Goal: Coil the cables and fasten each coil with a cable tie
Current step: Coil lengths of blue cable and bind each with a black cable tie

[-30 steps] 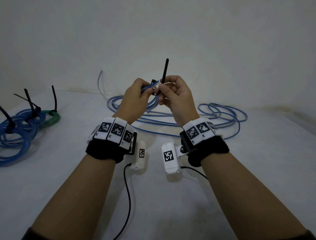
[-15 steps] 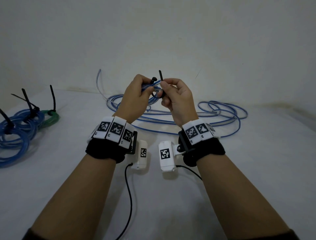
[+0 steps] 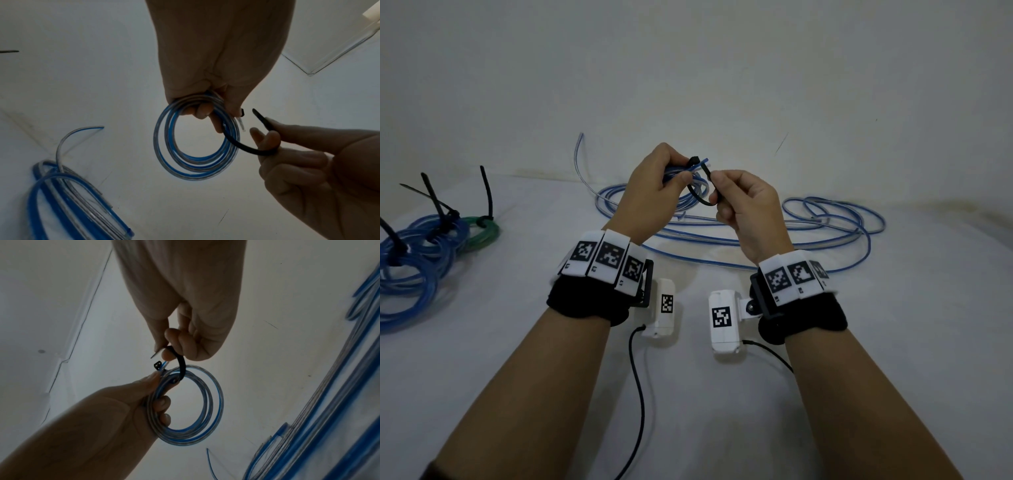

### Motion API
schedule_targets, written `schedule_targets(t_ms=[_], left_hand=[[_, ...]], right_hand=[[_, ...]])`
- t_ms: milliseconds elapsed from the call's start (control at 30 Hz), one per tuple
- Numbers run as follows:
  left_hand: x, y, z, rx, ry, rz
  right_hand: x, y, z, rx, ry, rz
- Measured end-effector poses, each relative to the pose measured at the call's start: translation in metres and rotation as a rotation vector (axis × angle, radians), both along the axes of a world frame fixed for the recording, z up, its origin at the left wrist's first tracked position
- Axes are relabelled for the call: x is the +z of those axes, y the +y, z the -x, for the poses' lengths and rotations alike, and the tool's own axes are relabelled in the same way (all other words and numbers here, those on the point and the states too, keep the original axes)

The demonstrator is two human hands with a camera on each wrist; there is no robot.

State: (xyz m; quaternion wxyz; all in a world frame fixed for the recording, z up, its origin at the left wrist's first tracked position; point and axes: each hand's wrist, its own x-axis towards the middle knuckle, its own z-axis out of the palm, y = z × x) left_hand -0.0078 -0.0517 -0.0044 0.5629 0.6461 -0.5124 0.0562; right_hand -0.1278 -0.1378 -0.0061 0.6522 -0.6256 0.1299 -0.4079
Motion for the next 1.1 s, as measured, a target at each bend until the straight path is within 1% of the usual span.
schedule_targets(t_ms=[200, 633, 767, 933, 1000, 1100], left_hand=[[0.001, 0.000, 0.002, -0.004, -0.025, -0.004], [0.001, 0.001, 0.003, -0.006, -0.054, -0.028], [0.001, 0.001, 0.005, -0.001, -0.065, -0.036], [0.002, 0.002, 0.005, 0.010, -0.154, -0.070], [0.002, 0.002, 0.007, -0.010, -0.202, -0.060], [0.002, 0.003, 0.010, -0.029, -0.227, -0.043]], right_hand=[[0.002, 0.001, 0.000, -0.055, 0.039, 0.040], [0.003, 0.004, 0.001, -0.053, 0.046, 0.075], [0.004, 0.004, 0.002, -0.059, 0.057, 0.058], [0.006, 0.005, 0.002, -0.054, 0.049, 0.009], [0.007, 0.005, 0.001, -0.064, 0.038, -0.011], [0.010, 0.006, 0.002, -0.090, 0.023, -0.017]])
